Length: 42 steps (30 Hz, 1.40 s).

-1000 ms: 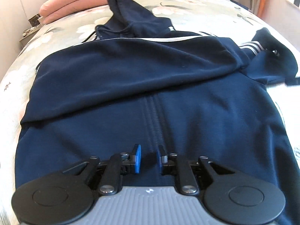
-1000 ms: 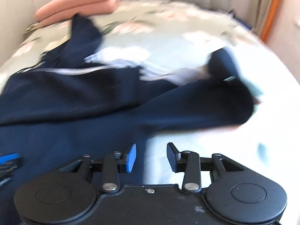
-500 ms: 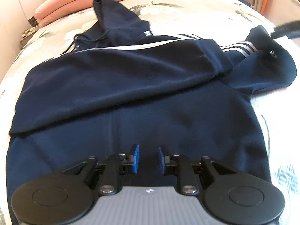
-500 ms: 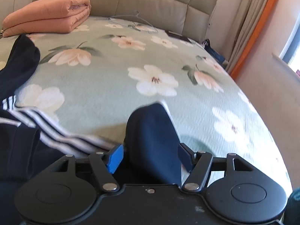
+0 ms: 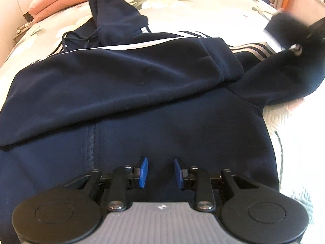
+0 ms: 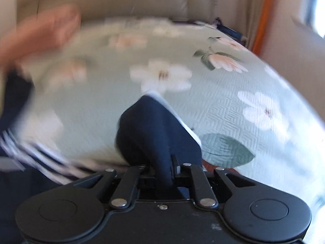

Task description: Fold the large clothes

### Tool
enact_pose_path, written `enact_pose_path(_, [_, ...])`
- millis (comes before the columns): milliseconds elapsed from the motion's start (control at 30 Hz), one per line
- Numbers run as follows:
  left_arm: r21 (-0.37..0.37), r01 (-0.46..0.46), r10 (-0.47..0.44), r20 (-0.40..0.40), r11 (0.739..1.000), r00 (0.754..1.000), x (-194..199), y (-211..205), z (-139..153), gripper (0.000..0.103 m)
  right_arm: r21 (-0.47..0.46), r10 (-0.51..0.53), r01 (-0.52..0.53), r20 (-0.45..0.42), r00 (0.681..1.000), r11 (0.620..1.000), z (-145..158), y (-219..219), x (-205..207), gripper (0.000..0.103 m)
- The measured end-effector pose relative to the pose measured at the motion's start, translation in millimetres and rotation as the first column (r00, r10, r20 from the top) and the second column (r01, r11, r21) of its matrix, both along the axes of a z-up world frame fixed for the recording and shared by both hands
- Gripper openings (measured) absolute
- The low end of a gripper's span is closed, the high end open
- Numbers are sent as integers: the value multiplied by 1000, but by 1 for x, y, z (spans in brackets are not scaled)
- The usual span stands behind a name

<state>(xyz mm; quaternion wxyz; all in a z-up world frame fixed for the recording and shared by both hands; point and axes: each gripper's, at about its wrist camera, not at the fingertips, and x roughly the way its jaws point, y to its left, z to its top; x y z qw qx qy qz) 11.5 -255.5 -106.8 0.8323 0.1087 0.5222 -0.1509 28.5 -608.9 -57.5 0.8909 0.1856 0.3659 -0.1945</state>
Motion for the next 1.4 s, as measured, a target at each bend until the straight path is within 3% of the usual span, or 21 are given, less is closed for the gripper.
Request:
enact_pose_path(33, [-9,4,-4,-2,1000,1000,-1,-1,0,34,63,-72,69,40,997,996,7,-17,-18,12])
enact_pose_path(100, [-46,8,-8,-13,999,1000,-1,-2,1,37,86,-234,230,31,972,969,13,-48,-49,14])
enact_pose_path(167, [-74,5,-6,-22,997,1000,-2,-5,2,39,10,-374,375,-51,926,927,2,-78,-75,26])
enact_pose_path(200, [-78,5,-7,-25,997,1000,-3,-7,2,39,-78,-411,404,-139,901,911,-8,-89,-81,34])
enact_pose_path(267, [-76,18,-20,-27,997,999,-5,-12,1,40,-261,-419,354,-261,870,898,-21,-91,-83,34])
enact_pose_path(300, [-74,25,-28,-29,997,999,-6,-14,-1,40,-329,-398,301,-282,873,895,-23,-86,-85,35])
enact_pose_path(333, [-73,32,-35,-36,997,999,-8,-16,-2,40,-380,-367,249,-278,888,891,-21,-78,-88,53])
enact_pose_path(400, [-69,42,-46,-53,997,998,-8,-21,-7,40,-415,-308,189,-242,920,890,-13,-65,-92,77])
enact_pose_path(467, [-58,51,-54,-51,997,997,-9,-27,-9,40,-373,-241,148,-215,946,916,-8,-59,-95,77])
enact_pose_path(567, [-67,66,-70,-50,996,996,-9,-37,-7,40,-295,-297,229,-210,931,928,-13,-78,-98,77])
enact_pose_path(800, [-60,82,-84,-36,995,996,-9,-45,-8,42,-38,-511,522,-276,814,852,-55,-156,-140,77])
enact_pose_path(867, [-53,78,-80,-47,996,996,-10,-43,-12,42,65,-490,528,-292,821,847,-80,-172,-138,77])
enact_pose_path(933, [-53,75,-77,-39,996,996,-13,-43,-13,43,123,-459,500,-259,850,857,-93,-178,-132,90])
enact_pose_path(967, [-54,73,-75,-38,996,996,-14,-43,-13,43,85,-458,486,-230,859,870,-93,-175,-126,90])
enact_pose_path(1000, [-56,70,-72,-37,996,997,-16,-43,-13,43,42,-429,446,-207,879,894,-92,-168,-117,82])
enact_pose_path(1033, [-57,68,-70,-37,996,997,-18,-43,-13,43,-7,-394,400,-193,899,916,-89,-160,-107,40])
enact_pose_path(1067, [-58,69,-72,-36,996,997,-20,-43,-12,43,-53,-359,356,-195,913,933,-86,-149,-96,19])
enact_pose_path(1133, [-58,75,-77,-34,996,996,-25,-41,-9,43,-197,-317,282,-175,932,939,-73,-118,-74,17])
enact_pose_path(1233, [-58,73,-75,-21,996,997,-31,-35,-4,43,-400,-214,146,-130,968,905,-41,-56,-54,16])
enact_pose_path(1300, [-64,62,-63,-14,996,998,-34,-27,1,43,-474,-150,86,-100,984,876,-19,-18,-48,16])
enact_pose_path(1400, [-78,37,-37,0,996,999,-38,-11,9,43,-505,-51,12,-64,997,863,9,30,-37,16])
